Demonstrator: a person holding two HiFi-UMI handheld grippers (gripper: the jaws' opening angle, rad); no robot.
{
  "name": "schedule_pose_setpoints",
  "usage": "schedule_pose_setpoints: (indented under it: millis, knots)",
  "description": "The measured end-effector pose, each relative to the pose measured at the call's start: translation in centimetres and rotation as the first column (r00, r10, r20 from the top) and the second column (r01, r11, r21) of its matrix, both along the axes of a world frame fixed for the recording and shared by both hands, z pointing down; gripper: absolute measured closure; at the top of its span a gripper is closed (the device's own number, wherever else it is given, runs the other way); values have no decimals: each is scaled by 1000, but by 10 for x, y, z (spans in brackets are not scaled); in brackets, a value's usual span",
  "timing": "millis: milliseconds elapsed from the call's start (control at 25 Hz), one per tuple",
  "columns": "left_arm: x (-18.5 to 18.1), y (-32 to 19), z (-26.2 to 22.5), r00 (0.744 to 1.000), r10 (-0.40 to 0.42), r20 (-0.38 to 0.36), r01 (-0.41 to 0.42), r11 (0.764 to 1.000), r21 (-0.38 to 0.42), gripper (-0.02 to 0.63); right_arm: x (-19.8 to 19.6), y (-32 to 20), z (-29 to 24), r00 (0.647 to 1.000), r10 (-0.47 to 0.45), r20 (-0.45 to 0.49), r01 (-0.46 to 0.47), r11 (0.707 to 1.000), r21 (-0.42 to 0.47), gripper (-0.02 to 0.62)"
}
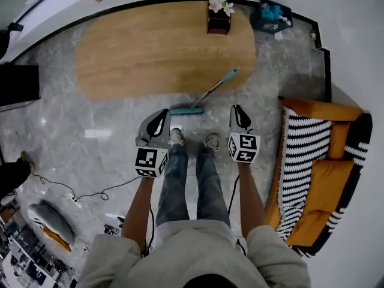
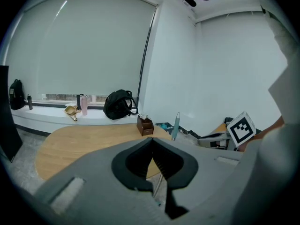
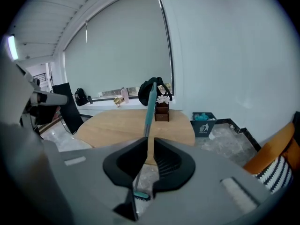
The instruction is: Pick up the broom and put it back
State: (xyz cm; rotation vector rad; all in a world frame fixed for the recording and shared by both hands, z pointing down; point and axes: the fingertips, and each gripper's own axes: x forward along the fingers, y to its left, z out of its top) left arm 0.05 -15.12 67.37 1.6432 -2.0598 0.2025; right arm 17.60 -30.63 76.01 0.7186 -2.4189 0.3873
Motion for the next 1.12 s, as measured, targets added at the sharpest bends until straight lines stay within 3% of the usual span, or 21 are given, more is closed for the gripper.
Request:
schedule_pose_setpoints:
  millis: [200, 600, 1120]
  knots:
    - [3, -7, -21, 1000, 5, 28, -6, 1000, 20, 611, 24, -3, -38, 999, 37, 26, -39, 998, 54, 592]
    - [6, -19, -99, 996, 11, 89, -18, 998, 68, 611, 50, -27, -153, 990, 72, 124, -92, 983, 160, 595]
    - [1, -43, -217, 979, 11, 202, -46, 984, 169, 611, 64, -52, -287, 985, 11, 172, -66, 946, 319, 595]
